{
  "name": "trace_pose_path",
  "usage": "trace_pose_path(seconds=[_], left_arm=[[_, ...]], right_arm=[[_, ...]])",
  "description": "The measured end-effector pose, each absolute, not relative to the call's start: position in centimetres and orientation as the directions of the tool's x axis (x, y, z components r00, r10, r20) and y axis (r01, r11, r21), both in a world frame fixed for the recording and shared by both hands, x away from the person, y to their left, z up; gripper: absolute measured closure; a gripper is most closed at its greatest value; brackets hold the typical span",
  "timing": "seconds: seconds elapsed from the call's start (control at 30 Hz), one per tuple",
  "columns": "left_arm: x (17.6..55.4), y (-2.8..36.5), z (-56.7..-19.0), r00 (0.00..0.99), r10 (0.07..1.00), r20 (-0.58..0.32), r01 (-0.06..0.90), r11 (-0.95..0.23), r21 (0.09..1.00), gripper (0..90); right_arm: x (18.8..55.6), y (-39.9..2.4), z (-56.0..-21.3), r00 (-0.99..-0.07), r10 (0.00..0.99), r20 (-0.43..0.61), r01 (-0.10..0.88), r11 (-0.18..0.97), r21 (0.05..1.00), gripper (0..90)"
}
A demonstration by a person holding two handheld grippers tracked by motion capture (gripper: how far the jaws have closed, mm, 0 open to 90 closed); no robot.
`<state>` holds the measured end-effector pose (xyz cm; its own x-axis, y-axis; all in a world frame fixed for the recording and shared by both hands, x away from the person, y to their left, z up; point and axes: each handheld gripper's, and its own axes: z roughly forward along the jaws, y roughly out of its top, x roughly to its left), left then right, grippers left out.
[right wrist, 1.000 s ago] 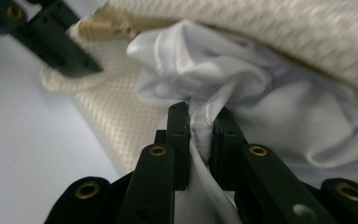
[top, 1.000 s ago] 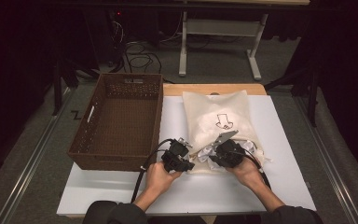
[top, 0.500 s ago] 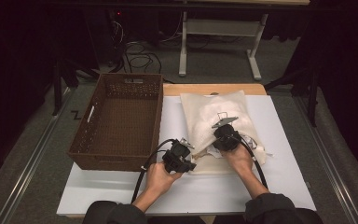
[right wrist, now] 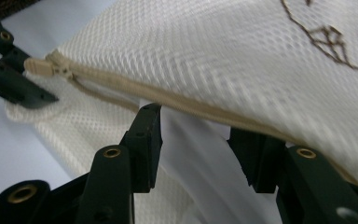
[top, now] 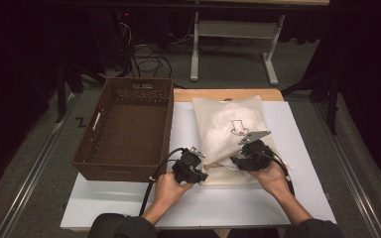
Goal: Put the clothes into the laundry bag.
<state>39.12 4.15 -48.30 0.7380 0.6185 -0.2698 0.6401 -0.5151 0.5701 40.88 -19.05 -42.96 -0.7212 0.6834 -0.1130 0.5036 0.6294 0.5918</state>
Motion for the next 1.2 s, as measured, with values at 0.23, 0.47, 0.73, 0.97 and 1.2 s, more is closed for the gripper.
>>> trace_pose_path(seconds=[0.23,0.47,0.73,0.97,1.2], left_arm=[[39.2,4.1,-48.6,0.732,0.625,-0.270,0.646,-0.513,0.564,77.2],[39.3,3.8,-49.2,0.722,0.632,-0.283,0.660,-0.506,0.555,67.9],[39.2,3.7,-49.2,0.731,0.627,-0.270,0.653,-0.527,0.544,83.3],[39.0,3.9,-48.7,0.738,0.634,-0.232,0.638,-0.542,0.547,84.3],[39.4,4.2,-48.9,0.733,0.634,-0.246,0.645,-0.534,0.547,80.6]], right_arm=[[40.0,-21.1,-43.0,-0.711,0.688,-0.144,0.521,0.654,0.549,50.7],[41.4,-20.3,-45.6,-0.701,0.691,-0.177,0.565,0.690,0.453,49.1],[42.2,-19.2,-45.9,-0.718,0.670,-0.189,0.529,0.702,0.477,86.3],[44.8,-16.4,-45.0,-0.643,0.719,-0.264,0.525,0.665,0.531,87.4],[44.2,-17.2,-44.4,-0.675,0.716,-0.177,0.548,0.648,0.529,64.5]])
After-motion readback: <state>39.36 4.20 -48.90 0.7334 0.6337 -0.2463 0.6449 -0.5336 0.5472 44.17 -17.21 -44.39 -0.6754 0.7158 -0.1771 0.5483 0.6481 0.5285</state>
